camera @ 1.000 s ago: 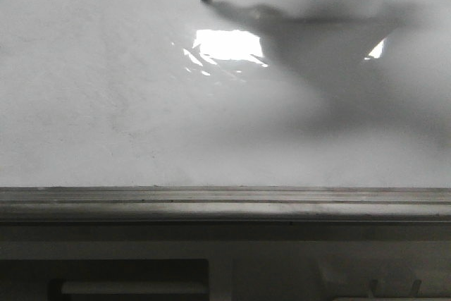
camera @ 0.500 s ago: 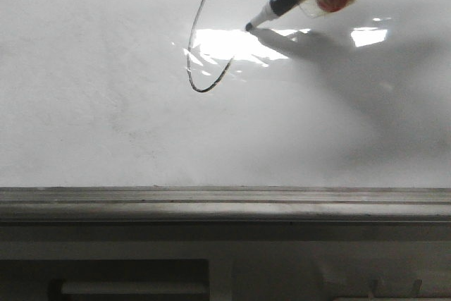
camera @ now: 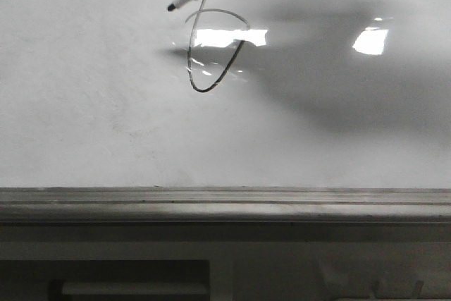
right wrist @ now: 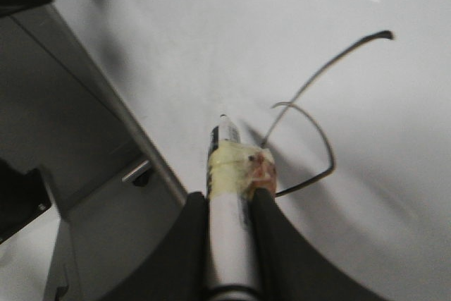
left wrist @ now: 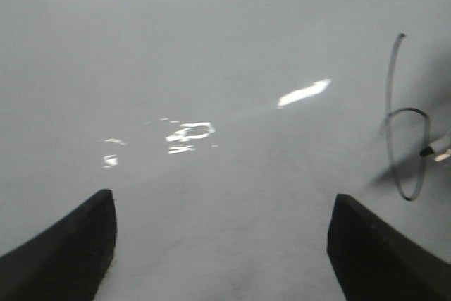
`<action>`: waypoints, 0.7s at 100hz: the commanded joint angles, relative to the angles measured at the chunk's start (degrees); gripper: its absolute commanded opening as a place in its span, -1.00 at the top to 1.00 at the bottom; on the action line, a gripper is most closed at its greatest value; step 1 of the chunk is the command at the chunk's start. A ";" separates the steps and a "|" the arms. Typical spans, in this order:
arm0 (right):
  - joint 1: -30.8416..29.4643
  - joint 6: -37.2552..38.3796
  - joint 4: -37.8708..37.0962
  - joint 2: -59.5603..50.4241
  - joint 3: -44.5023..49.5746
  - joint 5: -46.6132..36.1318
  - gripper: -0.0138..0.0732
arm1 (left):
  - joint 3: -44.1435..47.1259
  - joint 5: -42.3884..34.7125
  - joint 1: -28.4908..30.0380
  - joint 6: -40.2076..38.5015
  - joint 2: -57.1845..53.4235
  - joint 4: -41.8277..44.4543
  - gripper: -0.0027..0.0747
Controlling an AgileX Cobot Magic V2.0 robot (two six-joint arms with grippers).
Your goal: Write number 6 on whiteboard
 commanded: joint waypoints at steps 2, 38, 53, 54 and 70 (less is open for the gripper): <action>-0.03 -0.74 1.40 -3.79 -2.33 5.05 0.79 | -1.60 0.60 -5.20 5.87 0.78 -5.94 -0.51; -0.03 -0.31 0.97 -3.57 -2.33 8.31 0.79 | -2.73 -10.25 -31.94 14.55 11.04 -12.11 -0.17; -0.03 -0.17 0.46 -3.55 -2.33 8.57 0.79 | -5.36 -17.21 -39.58 16.32 15.91 -12.02 -0.17; -0.03 -0.17 0.46 -3.55 -2.33 8.57 0.79 | -5.39 -17.45 -40.06 16.30 16.38 -12.02 -0.17; -0.03 0.01 0.46 -3.55 -2.33 8.72 0.79 | -7.36 -18.56 -42.45 17.02 21.55 -12.02 -0.16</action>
